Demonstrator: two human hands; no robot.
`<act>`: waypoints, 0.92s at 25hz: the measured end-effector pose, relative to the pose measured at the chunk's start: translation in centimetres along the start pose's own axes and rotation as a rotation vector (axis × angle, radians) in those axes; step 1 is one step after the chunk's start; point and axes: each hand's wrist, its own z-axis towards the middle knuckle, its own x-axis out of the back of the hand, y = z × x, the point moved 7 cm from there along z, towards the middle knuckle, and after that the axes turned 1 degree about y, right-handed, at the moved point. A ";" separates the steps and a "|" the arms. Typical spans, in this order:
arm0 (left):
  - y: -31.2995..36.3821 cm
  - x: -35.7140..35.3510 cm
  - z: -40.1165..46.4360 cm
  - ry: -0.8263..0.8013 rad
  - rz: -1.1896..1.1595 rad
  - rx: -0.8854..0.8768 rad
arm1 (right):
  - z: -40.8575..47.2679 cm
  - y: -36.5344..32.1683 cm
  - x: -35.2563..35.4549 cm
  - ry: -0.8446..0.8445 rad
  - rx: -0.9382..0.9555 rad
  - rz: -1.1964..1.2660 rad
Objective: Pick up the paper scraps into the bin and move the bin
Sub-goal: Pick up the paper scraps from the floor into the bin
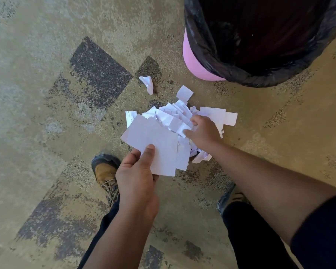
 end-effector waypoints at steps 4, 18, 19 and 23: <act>0.2 0.3 0.2 -0.009 0.001 0.035 | 2.5 -1.0 -1.6 0.007 0.003 -0.155; 1.4 -2.3 -0.7 -0.208 0.086 0.038 | -12.9 -6.4 4.5 -0.308 -0.191 1.044; 1.8 -2.5 -1.0 -0.226 0.085 0.016 | -13.3 -7.2 4.9 -0.329 -0.171 1.087; 4.3 -3.7 -3.0 -0.269 0.097 -0.154 | -14.6 -10.5 7.1 -0.360 0.022 1.092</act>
